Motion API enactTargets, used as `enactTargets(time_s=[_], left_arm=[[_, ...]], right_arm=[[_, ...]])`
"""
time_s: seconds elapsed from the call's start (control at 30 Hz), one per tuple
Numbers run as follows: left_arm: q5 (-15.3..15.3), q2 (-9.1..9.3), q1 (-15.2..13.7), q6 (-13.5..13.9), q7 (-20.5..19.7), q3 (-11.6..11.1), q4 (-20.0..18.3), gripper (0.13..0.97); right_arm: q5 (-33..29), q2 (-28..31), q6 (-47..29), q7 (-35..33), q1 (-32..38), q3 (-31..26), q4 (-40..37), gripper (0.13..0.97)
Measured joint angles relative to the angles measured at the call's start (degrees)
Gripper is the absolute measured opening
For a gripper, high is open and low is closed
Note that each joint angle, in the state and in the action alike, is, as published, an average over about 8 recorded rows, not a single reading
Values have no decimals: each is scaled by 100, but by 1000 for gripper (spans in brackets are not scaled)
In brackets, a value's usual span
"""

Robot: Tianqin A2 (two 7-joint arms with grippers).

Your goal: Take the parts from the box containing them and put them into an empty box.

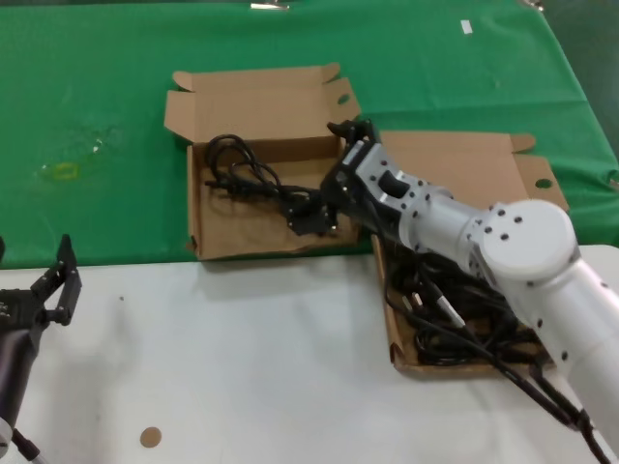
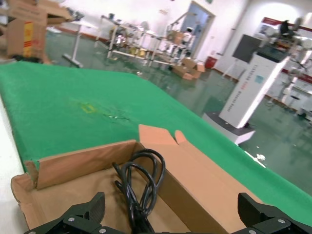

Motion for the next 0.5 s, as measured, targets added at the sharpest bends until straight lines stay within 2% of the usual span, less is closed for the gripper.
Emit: enactTargets(time_s=[0.13, 0.4, 0.5], left_arm=[[0, 0, 0, 0, 0, 0, 0, 438], [0, 0, 0, 0, 0, 0, 0, 663], [-1, 0, 0, 0, 1, 0, 0, 663]], right_arm=[[145, 42, 184, 33, -320, 145, 284, 941], [436, 127, 556, 98, -967, 439, 855, 966], [546, 159, 695, 123, -1210, 549, 1070, 966]])
